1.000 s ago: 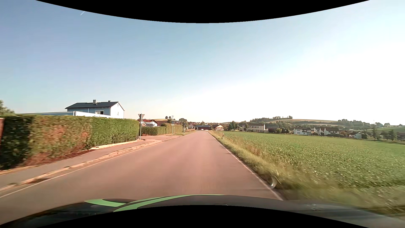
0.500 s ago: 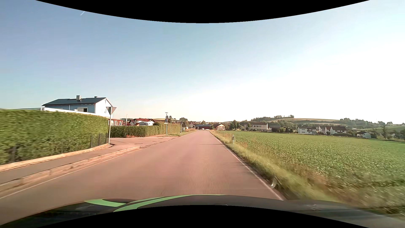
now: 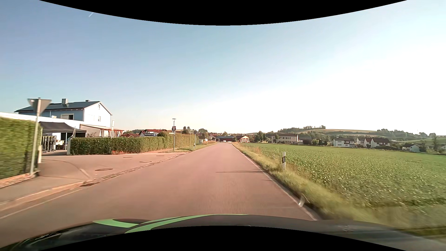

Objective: Follow the waypoints while adhering to traffic rules and regulations

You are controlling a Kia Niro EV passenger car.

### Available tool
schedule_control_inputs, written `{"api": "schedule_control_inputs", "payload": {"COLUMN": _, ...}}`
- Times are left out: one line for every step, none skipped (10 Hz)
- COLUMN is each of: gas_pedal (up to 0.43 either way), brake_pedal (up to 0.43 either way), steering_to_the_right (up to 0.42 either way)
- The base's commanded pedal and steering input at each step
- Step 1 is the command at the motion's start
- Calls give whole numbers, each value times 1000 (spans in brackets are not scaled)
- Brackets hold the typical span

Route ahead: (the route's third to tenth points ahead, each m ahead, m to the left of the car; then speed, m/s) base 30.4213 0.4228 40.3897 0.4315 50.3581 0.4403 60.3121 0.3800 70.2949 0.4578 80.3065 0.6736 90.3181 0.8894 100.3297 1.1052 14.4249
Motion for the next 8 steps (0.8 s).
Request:
{"api": "schedule_control_inputs", "payload": {"gas_pedal": 0, "brake_pedal": 238, "steering_to_the_right": 1}}
{"api": "schedule_control_inputs", "payload": {"gas_pedal": 0, "brake_pedal": 238, "steering_to_the_right": 2}}
{"api": "schedule_control_inputs", "payload": {"gas_pedal": 0, "brake_pedal": 232, "steering_to_the_right": 3}}
{"api": "schedule_control_inputs", "payload": {"gas_pedal": 0, "brake_pedal": 226, "steering_to_the_right": 5}}
{"api": "schedule_control_inputs", "payload": {"gas_pedal": 0, "brake_pedal": 213, "steering_to_the_right": 7}}
{"api": "schedule_control_inputs", "payload": {"gas_pedal": 0, "brake_pedal": 171, "steering_to_the_right": 6}}
{"api": "schedule_control_inputs", "payload": {"gas_pedal": 0, "brake_pedal": 110, "steering_to_the_right": 4}}
{"api": "schedule_control_inputs", "payload": {"gas_pedal": 0, "brake_pedal": 49, "steering_to_the_right": 5}}
